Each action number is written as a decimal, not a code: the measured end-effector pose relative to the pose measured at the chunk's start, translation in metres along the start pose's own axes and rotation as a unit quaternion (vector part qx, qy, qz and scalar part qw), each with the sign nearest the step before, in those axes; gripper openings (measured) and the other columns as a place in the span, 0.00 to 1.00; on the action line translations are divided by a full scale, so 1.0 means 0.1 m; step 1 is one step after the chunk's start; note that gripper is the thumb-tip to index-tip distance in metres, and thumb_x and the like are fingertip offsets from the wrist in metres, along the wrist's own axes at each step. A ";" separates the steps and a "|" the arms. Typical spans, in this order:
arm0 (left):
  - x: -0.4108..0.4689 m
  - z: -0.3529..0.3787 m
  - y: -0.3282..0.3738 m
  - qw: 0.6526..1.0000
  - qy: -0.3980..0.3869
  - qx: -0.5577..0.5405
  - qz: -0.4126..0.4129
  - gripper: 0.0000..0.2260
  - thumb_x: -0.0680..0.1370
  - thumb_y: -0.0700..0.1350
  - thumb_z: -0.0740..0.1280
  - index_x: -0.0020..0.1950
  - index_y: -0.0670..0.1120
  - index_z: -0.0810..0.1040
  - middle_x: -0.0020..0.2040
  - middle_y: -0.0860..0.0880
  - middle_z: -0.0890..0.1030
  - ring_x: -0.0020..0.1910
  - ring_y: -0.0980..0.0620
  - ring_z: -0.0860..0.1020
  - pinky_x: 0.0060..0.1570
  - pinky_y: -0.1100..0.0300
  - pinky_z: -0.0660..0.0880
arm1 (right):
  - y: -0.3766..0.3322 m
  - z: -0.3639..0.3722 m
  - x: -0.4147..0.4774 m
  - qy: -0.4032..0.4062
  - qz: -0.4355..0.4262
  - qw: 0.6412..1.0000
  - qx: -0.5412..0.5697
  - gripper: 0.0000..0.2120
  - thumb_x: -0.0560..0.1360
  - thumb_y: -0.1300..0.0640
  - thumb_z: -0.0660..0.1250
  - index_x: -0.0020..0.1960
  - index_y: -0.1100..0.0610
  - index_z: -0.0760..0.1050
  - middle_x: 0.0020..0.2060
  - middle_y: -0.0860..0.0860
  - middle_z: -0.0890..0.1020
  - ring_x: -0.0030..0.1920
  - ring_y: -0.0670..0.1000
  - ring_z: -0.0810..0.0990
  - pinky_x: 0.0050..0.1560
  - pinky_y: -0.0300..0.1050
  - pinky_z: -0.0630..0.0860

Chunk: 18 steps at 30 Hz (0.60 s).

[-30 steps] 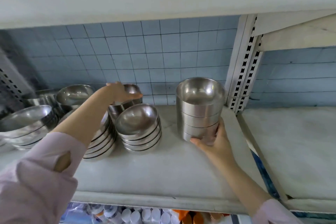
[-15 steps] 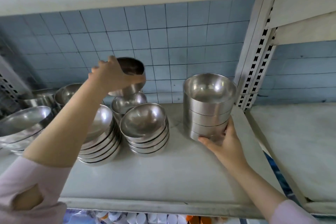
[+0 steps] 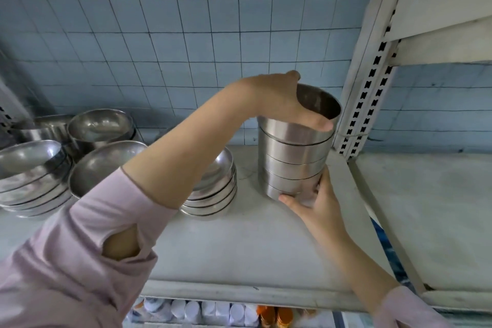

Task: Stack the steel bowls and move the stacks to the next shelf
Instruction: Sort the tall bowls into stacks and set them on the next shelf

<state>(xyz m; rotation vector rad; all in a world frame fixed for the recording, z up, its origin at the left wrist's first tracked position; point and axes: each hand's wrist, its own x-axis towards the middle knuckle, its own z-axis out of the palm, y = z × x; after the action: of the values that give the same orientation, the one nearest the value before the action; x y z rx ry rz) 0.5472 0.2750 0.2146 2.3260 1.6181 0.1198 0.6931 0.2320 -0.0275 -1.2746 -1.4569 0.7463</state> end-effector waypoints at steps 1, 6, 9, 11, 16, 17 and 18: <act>0.02 0.02 0.00 1.000 -0.003 0.005 0.001 0.50 0.62 0.74 0.68 0.76 0.52 0.54 0.69 0.52 0.70 0.63 0.48 0.71 0.60 0.53 0.72 | 0.00 0.00 0.00 0.000 0.001 1.000 0.002 0.46 0.59 0.41 0.80 0.72 0.49 0.63 0.63 0.41 0.77 0.60 0.37 0.75 0.56 0.28 0.71; 0.05 0.07 -0.01 1.000 0.003 0.008 0.003 0.46 0.65 0.71 0.68 0.75 0.51 0.56 0.65 0.54 0.72 0.60 0.51 0.71 0.58 0.55 0.69 | 0.03 -0.02 0.02 0.000 -0.013 1.000 0.015 0.47 0.59 0.40 0.80 0.72 0.49 0.63 0.65 0.42 0.76 0.63 0.41 0.76 0.60 0.38 0.73; 0.05 0.06 -0.02 1.000 0.002 0.005 -0.015 0.48 0.66 0.71 0.67 0.77 0.55 0.49 0.72 0.54 0.68 0.67 0.49 0.69 0.57 0.57 0.64 | 0.04 -0.02 0.05 -0.009 -0.018 0.999 0.026 0.45 0.59 0.41 0.80 0.71 0.48 0.63 0.64 0.42 0.77 0.63 0.42 0.76 0.60 0.37 0.73; 0.05 0.04 -0.03 0.999 -0.002 -0.019 -0.028 0.50 0.66 0.72 0.66 0.78 0.57 0.43 0.76 0.53 0.63 0.72 0.49 0.65 0.61 0.56 0.62 | 0.06 -0.04 0.14 -0.019 -0.024 0.999 0.037 0.44 0.59 0.43 0.81 0.69 0.49 0.65 0.63 0.43 0.77 0.63 0.43 0.76 0.61 0.40 0.74; 0.14 0.13 -0.06 0.995 0.072 -0.039 -0.055 0.48 0.68 0.73 0.62 0.78 0.54 0.42 0.80 0.49 0.48 0.78 0.44 0.51 0.72 0.42 0.53 | 0.14 -0.15 0.55 -0.076 -0.012 0.997 0.017 0.44 0.57 0.41 0.80 0.68 0.49 0.65 0.60 0.43 0.80 0.59 0.43 0.79 0.58 0.42 0.77; 0.14 0.16 -0.06 0.992 0.099 -0.044 -0.062 0.47 0.70 0.71 0.61 0.79 0.53 0.42 0.80 0.48 0.45 0.78 0.45 0.48 0.73 0.43 0.51 | 0.16 -0.17 0.64 -0.090 -0.006 0.996 0.010 0.44 0.57 0.41 0.80 0.68 0.49 0.65 0.59 0.43 0.80 0.58 0.43 0.80 0.58 0.43 0.77; 0.13 0.18 -0.08 0.988 0.127 -0.052 -0.067 0.45 0.72 0.69 0.61 0.79 0.51 0.44 0.80 0.47 0.44 0.78 0.46 0.47 0.73 0.45 0.49 | 0.18 -0.20 0.73 -0.104 0.000 0.995 0.006 0.45 0.57 0.41 0.80 0.68 0.49 0.65 0.58 0.43 0.80 0.58 0.43 0.80 0.58 0.42 0.77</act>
<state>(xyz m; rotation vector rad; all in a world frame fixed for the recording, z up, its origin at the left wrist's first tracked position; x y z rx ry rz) 0.5495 0.2862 0.1937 2.1873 1.8342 0.4766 0.7233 0.3028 -0.0177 -1.2149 -1.6167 0.9086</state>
